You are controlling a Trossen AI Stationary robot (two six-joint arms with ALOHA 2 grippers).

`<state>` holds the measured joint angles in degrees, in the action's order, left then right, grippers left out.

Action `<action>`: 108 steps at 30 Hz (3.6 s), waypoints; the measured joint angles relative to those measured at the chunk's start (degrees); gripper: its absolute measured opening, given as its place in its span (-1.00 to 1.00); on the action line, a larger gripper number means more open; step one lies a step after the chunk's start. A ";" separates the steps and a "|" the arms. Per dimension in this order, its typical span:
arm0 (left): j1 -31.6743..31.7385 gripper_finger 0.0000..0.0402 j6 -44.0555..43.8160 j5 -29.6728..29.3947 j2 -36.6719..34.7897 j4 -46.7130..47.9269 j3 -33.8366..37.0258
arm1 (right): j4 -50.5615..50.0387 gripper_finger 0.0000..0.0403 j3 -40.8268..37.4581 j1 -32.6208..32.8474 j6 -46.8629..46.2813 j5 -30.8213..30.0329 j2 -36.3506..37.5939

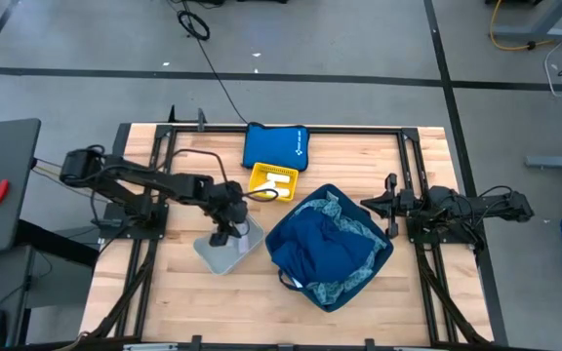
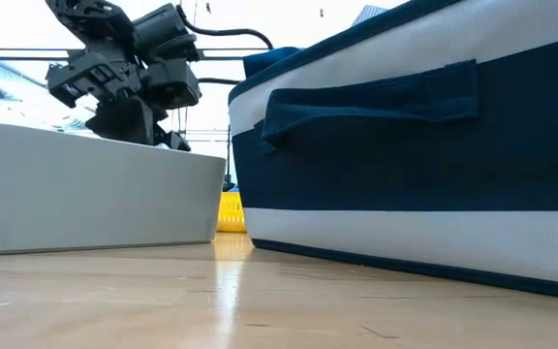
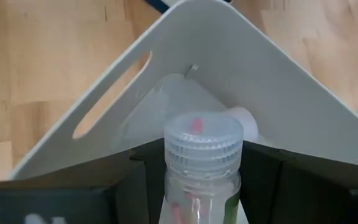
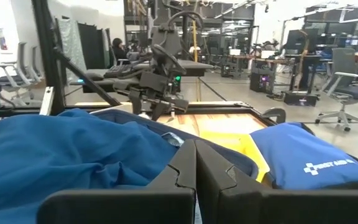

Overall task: Pick & place medical supplies in basket/bin
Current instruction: Put the transparent pill bottle into the gray bin, then return to Home Position

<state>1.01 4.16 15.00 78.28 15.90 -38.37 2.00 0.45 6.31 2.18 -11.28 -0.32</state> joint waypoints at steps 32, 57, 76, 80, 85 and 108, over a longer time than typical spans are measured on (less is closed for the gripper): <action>-0.30 0.71 -0.89 -1.41 -7.79 -13.21 0.02 | -0.31 -1.00 0.00 0.00 -0.47 2.26 -0.04; 0.26 0.70 -2.12 -18.22 -37.93 -47.28 31.07 | -0.31 -1.00 0.00 0.00 -1.93 2.25 -0.04; 0.32 0.67 -2.15 -23.13 -58.19 -34.14 37.81 | -0.31 -1.00 0.00 -0.04 -2.89 2.05 -0.04; 0.32 0.67 -1.74 -25.07 -64.78 -28.18 37.82 | -0.31 -1.00 0.00 -0.04 -3.49 2.03 -0.04; 0.32 0.67 -1.77 -25.53 -74.03 -24.56 37.86 | -0.31 -1.00 0.00 -0.04 -3.47 2.03 -0.04; 0.12 0.66 -4.26 -26.55 -73.30 -18.70 37.88 | -0.53 -1.00 0.00 -0.07 -7.84 3.38 -7.80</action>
<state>1.13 -0.10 -11.55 4.97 -2.80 -0.49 1.48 0.45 6.24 -5.66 -7.90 -8.11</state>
